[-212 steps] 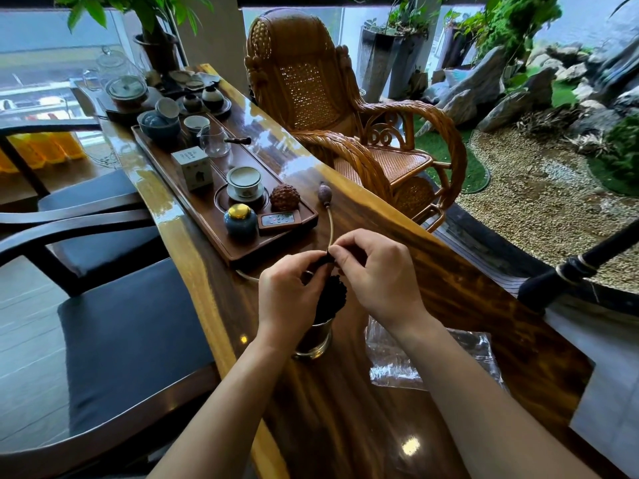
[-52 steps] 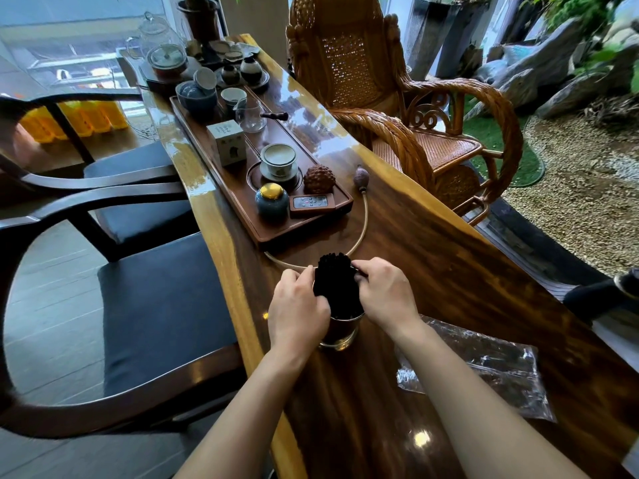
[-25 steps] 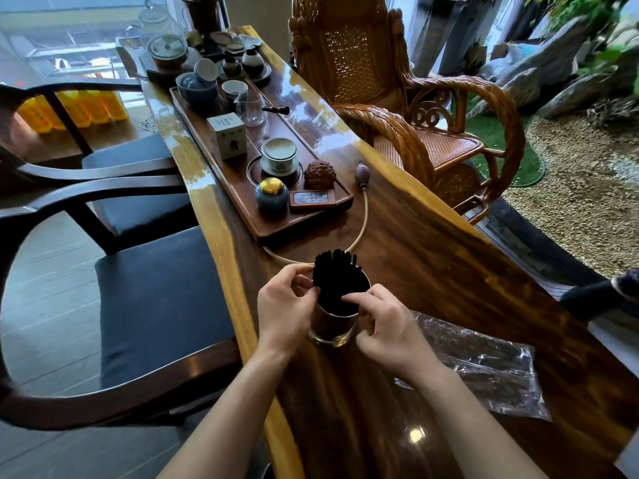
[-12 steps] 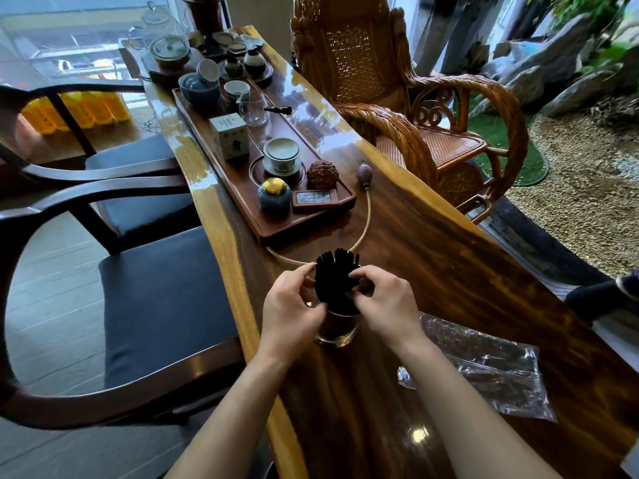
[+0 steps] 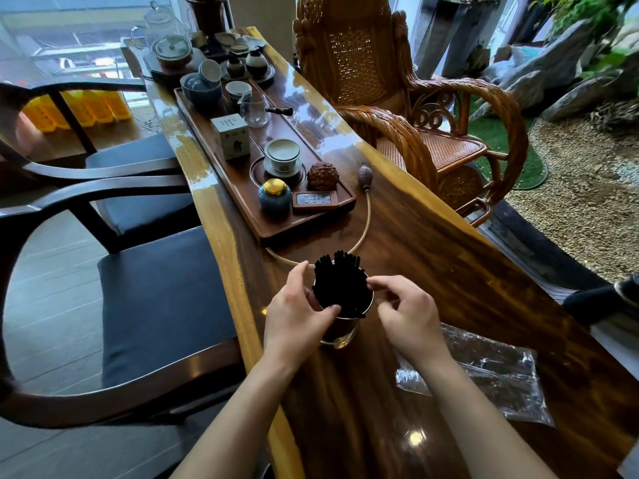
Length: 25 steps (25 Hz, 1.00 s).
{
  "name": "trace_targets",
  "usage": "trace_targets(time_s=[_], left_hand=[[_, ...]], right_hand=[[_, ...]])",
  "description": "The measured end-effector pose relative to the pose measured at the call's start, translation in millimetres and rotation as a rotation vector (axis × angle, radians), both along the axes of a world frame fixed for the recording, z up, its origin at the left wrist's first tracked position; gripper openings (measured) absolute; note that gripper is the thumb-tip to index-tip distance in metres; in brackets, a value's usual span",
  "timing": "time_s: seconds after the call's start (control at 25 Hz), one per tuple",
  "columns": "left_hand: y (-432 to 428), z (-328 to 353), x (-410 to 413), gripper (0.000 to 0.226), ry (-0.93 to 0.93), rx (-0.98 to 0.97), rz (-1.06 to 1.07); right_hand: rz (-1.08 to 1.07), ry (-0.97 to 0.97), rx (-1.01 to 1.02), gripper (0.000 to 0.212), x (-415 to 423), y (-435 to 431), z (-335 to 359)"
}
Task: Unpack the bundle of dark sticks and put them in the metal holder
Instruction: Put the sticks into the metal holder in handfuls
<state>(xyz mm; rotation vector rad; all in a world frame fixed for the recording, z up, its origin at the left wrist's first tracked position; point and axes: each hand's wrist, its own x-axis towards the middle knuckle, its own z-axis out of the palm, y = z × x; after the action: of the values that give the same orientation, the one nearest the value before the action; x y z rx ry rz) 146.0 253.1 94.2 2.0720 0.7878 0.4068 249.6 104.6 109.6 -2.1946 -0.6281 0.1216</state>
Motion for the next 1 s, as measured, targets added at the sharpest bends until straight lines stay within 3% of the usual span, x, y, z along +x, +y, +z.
trace_targets(time_s=[0.16,0.36,0.64,0.84,1.0], left_hand=[[4,-4,-5,0.064,-0.083,-0.095,0.019],[2,0,-4,0.054,-0.112,-0.091,-0.020],[18,10,8,0.035,-0.097,-0.139,-0.092],[17,6,15,0.028,-0.047,-0.074,-0.064],[10,2,18,0.013,-0.005,0.026,-0.010]], right_hand=[[0.059,0.159,-0.127,0.046,-17,-6,2],[-0.008,0.077,-0.118,0.042,-13,24,2],[0.128,0.116,-0.106,0.015,12,61,8],[0.081,0.072,-0.168,0.020,16,73,2],[0.086,0.024,-0.021,0.041,3,60,-4]])
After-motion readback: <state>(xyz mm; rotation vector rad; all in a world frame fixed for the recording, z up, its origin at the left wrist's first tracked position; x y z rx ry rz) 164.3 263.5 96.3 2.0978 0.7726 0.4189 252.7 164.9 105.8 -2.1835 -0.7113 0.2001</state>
